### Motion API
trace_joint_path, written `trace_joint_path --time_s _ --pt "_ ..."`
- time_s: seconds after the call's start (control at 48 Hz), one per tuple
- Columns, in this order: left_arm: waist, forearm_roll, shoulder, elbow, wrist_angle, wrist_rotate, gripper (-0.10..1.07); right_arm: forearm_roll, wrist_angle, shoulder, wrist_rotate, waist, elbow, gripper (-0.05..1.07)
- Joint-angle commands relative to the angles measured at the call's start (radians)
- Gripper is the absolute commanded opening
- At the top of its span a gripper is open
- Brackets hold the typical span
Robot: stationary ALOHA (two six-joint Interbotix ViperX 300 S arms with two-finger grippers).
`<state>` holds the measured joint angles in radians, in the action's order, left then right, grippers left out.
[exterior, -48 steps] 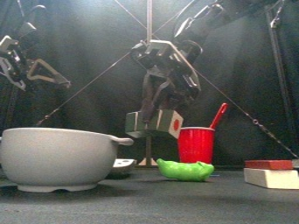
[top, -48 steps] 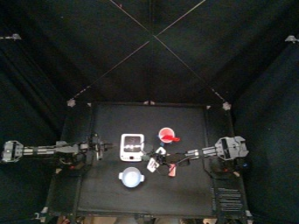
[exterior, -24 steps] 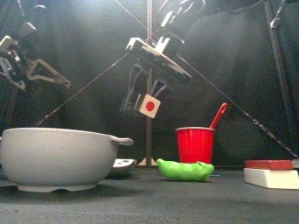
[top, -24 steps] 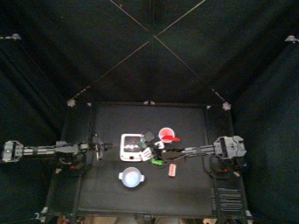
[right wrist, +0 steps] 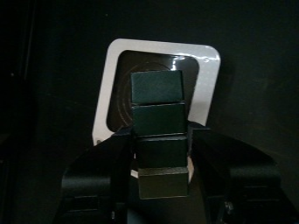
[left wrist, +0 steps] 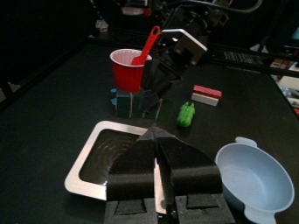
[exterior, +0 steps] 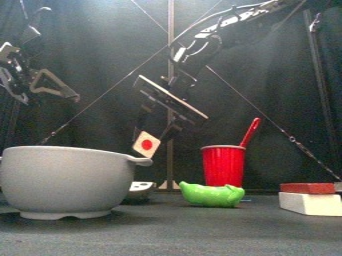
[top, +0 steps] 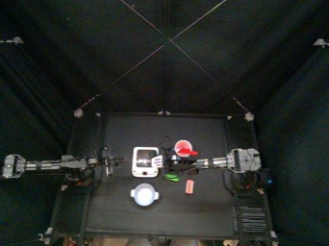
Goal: Place sushi roll on stove
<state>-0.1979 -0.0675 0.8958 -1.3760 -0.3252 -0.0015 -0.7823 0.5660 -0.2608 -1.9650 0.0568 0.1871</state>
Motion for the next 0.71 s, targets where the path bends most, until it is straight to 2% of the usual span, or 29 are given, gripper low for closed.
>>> trace_joint_path --time_s 0.0,0.5,0.688 --pt "-0.002 0.0 -0.003 0.015 -0.009 0.003 0.32 -0.002 -0.011 0.012 -0.023 0.017 -0.025 0.53" --pt "-0.003 0.003 -0.003 0.012 -0.009 0.005 0.32 -0.006 -0.009 -0.071 -0.071 0.051 -0.097 0.54" --pt "-0.003 0.003 -0.003 0.012 -0.009 0.005 0.32 0.035 -0.009 -0.089 -0.069 0.063 -0.107 0.61"
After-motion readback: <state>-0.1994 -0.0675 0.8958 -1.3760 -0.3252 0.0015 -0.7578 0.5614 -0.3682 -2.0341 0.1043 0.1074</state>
